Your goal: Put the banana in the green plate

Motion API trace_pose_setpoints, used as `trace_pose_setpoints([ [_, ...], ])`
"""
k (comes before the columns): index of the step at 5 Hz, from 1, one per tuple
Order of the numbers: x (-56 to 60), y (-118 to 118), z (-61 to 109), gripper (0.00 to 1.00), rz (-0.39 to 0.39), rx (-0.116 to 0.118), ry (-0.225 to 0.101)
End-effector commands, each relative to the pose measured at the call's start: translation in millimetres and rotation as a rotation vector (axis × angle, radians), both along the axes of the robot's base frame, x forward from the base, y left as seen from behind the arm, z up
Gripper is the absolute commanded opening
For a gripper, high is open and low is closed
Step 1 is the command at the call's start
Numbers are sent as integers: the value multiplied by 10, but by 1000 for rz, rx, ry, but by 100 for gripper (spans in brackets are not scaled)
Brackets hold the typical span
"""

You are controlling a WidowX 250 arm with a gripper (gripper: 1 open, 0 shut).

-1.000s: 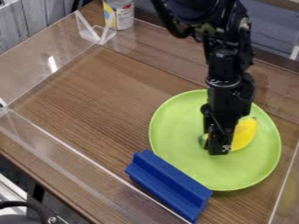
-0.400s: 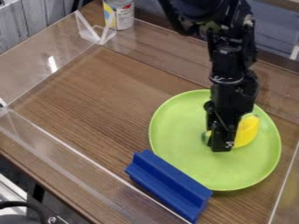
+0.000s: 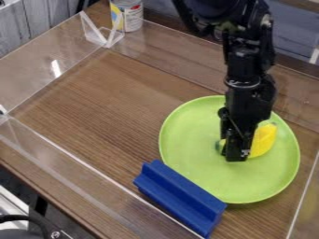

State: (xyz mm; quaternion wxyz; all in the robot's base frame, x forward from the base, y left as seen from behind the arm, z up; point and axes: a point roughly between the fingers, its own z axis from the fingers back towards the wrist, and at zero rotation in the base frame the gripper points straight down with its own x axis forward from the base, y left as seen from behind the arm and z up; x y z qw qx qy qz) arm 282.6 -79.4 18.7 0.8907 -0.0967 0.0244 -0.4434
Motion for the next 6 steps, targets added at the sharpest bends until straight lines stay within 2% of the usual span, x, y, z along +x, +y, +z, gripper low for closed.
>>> trace_pose_setpoints([
  [1, 7, -19, -4, 0, -22, -5, 4],
  [6, 23, -181, 1, 0, -74, -11, 39],
])
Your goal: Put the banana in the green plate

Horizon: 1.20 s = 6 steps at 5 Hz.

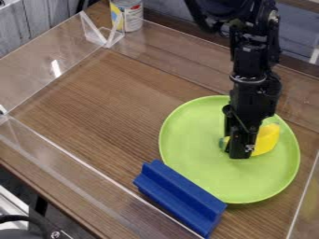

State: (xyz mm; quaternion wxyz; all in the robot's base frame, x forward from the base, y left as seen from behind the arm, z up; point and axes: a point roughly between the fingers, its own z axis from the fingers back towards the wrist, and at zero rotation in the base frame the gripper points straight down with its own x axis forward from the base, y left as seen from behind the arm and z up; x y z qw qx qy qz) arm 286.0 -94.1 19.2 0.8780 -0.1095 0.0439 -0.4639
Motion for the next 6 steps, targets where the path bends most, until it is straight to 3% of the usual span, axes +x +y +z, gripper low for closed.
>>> trace_pose_setpoints([
  [1, -13, -65, -4, 0, -34, -5, 4],
  [6, -71, -172, -6, 0, -80, -19, 41],
])
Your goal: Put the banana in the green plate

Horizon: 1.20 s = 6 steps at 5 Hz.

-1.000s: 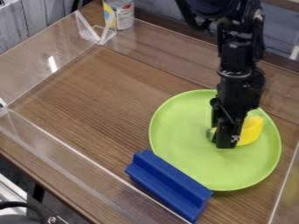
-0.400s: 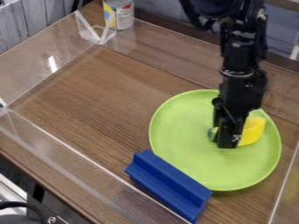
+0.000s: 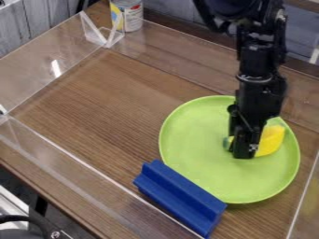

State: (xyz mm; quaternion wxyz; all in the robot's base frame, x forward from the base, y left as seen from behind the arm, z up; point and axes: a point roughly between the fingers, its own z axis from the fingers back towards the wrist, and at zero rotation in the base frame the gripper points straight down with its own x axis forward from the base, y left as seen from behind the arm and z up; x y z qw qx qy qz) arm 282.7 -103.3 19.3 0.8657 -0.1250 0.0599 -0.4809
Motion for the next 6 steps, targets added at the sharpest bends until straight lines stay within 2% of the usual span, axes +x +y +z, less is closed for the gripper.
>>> trace_pose_setpoints([
  [1, -53, -97, -7, 0, -44, -6, 9],
  [6, -93, -174, -17, 0, -80, -16, 48],
])
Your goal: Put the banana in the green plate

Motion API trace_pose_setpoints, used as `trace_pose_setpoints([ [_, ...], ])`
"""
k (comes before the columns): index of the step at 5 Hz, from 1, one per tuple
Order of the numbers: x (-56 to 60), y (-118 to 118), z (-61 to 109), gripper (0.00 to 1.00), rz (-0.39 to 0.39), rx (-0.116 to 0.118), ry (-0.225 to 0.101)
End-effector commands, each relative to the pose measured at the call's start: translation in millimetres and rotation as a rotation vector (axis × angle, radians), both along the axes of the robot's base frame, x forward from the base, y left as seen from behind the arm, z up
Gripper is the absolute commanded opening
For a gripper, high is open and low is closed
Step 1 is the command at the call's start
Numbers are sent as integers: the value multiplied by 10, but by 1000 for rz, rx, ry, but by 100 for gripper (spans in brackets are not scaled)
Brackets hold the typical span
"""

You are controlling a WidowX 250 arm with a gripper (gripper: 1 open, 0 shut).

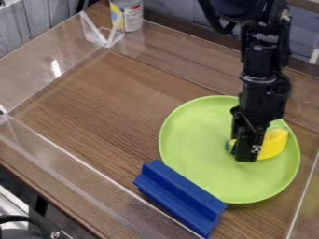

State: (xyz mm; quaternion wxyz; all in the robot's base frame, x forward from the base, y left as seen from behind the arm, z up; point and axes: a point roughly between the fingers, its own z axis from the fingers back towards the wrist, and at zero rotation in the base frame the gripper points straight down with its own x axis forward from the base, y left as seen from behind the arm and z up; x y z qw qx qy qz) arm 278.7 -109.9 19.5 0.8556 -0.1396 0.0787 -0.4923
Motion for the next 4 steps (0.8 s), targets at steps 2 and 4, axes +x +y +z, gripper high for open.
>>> trace_pose_setpoints([
  [2, -68, -133, -22, 0, -61, -10, 17],
  [4, -79, -160, -23, 0, -75, -14, 32],
])
